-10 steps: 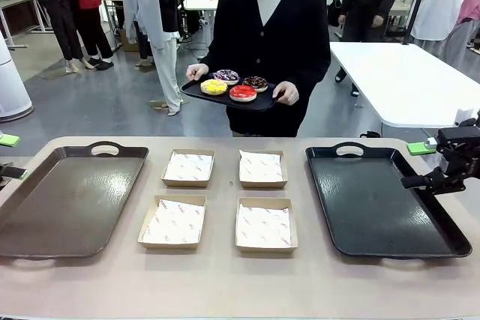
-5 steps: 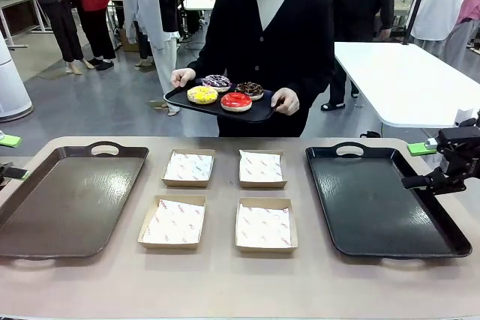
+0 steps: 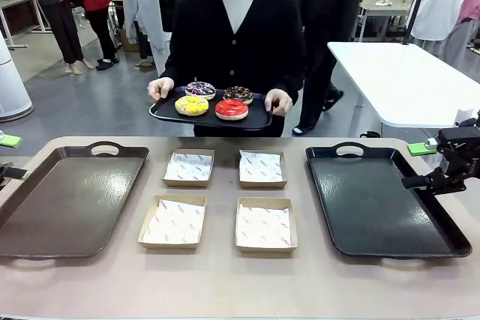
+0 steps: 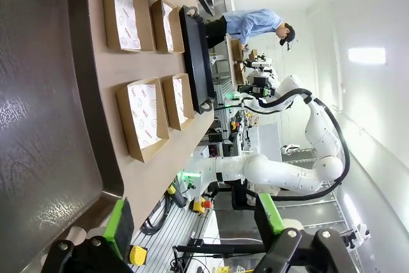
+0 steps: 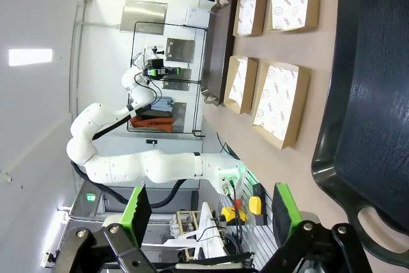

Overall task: Individually package the donuts and arrange them on the tray.
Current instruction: Pick up one Paper togo box.

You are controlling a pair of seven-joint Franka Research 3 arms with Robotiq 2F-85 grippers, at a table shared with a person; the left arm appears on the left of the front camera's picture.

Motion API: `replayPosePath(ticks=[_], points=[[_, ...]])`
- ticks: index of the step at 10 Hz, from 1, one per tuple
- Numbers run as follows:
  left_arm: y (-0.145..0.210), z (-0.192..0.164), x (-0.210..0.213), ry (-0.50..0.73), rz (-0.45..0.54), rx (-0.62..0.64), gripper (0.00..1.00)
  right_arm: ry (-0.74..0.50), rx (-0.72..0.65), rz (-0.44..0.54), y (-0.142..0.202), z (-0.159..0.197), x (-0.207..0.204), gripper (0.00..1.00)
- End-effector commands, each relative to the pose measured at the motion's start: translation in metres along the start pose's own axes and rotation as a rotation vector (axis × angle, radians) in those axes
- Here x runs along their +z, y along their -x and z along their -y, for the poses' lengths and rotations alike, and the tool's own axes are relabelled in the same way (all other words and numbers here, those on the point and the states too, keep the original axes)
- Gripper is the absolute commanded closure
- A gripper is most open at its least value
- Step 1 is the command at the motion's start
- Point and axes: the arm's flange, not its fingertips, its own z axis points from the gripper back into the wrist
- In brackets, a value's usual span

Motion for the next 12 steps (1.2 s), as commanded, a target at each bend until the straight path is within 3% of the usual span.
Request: replayPosePath(ticks=[1, 12], points=[[0.0000, 0.0006, 0.0001, 0.008, 0.011, 0.003, 0.00, -0.008, 0.000, 0.008, 0.0000, -0.0002, -0.0009, 0.00], [0.0000, 0.0006, 0.0001, 0.008, 0.011, 0.003, 0.00, -0.008, 0.000, 0.008, 0.0000, -0.0002, -0.0009, 0.00]])
